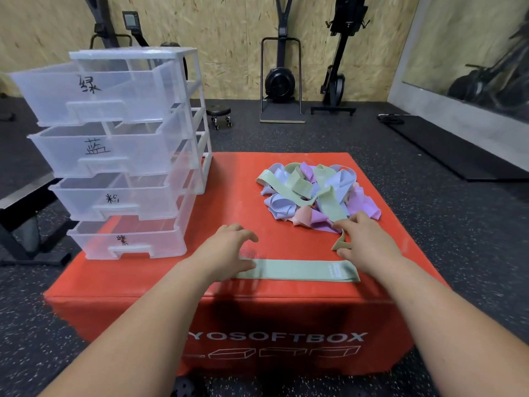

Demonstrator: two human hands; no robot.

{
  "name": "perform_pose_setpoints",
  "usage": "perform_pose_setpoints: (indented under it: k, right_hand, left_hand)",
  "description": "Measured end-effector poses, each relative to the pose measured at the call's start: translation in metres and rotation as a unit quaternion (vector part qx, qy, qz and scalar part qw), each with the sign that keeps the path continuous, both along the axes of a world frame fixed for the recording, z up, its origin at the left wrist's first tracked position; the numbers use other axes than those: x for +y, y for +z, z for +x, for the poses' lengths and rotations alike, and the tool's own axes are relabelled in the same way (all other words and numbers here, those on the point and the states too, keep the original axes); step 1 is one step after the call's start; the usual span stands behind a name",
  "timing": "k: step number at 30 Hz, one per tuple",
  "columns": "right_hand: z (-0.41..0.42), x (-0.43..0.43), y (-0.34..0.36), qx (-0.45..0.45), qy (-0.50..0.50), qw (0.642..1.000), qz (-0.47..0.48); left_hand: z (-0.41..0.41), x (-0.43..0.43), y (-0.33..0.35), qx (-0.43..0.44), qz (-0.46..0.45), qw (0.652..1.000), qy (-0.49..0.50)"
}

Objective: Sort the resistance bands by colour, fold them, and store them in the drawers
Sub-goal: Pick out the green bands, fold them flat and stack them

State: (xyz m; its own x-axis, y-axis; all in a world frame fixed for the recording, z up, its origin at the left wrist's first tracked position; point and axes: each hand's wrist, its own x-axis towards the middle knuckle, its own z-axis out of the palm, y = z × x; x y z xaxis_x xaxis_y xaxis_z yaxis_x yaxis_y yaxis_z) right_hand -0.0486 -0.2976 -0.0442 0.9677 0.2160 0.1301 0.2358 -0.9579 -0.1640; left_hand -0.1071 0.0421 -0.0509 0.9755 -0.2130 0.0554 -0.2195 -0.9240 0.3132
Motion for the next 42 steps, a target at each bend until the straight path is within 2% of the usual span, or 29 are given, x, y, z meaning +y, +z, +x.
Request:
perform_pose_setpoints:
  k: [3, 8, 11, 14, 16, 20, 23, 25, 32, 35, 38, 40, 42]
  right_hand:
    - [-0.002, 0.01, 0.0, -0.045, -0.035, 0.998, -0.016]
    - [0.002, 0.001, -0.028, -0.087, -0.042, 0.991, -0.095]
    - [0.023, -0.004, -0.023, -0.122, -0.039, 0.988, -0.085]
    - [0.038, -0.004, -0.001, -0.17, 0.005, 0.982, 0.079]
    - [0.041, 0.0, 0.017, -0.177, 0.037, 0.963, 0.2]
    - [0.041, 0.015, 0.035, -0.117, 0.043, 0.926, 0.356]
    - [0.044, 0.029, 0.04, -0.106, 0.048, 0.903, 0.414]
    - [0.047, 0.038, 0.043, -0.081, 0.05, 0.877, 0.471]
    - [0.037, 0.058, 0.054, -0.002, 0.066, 0.78, 0.622]
    - [0.035, 0.064, 0.054, 0.011, 0.078, 0.795, 0.601]
    - [0.033, 0.064, 0.05, 0.054, 0.097, 0.83, 0.547]
    - [0.032, 0.063, 0.049, 0.052, 0.094, 0.854, 0.508]
    - [0.03, 0.064, 0.05, 0.04, 0.094, 0.863, 0.494]
  left_hand:
    - [0.002, -0.006, 0.007, -0.004, -0.006, 1.0, -0.007]
    - [0.016, -0.014, 0.004, -0.003, -0.007, 1.0, -0.014]
    - [0.026, -0.018, 0.0, -0.001, -0.014, 1.0, -0.007]
    - [0.036, -0.028, 0.006, -0.011, -0.051, 0.999, -0.004]
    - [0.043, -0.042, 0.017, -0.022, -0.118, 0.993, -0.005]
    - [0.057, -0.076, 0.033, -0.026, -0.274, 0.961, 0.0]
    - [0.061, -0.097, 0.04, -0.008, -0.39, 0.921, -0.001]
    - [0.064, -0.103, 0.041, -0.005, -0.435, 0.9, 0.002]
    - [0.071, -0.1, 0.044, -0.049, -0.466, 0.883, 0.03]
    - [0.07, -0.097, 0.045, -0.053, -0.475, 0.878, 0.032]
    - [0.071, -0.092, 0.043, -0.062, -0.518, 0.85, 0.068]
    - [0.07, -0.088, 0.044, -0.068, -0.531, 0.841, 0.08]
    - [0.067, -0.085, 0.046, -0.068, -0.539, 0.836, 0.081]
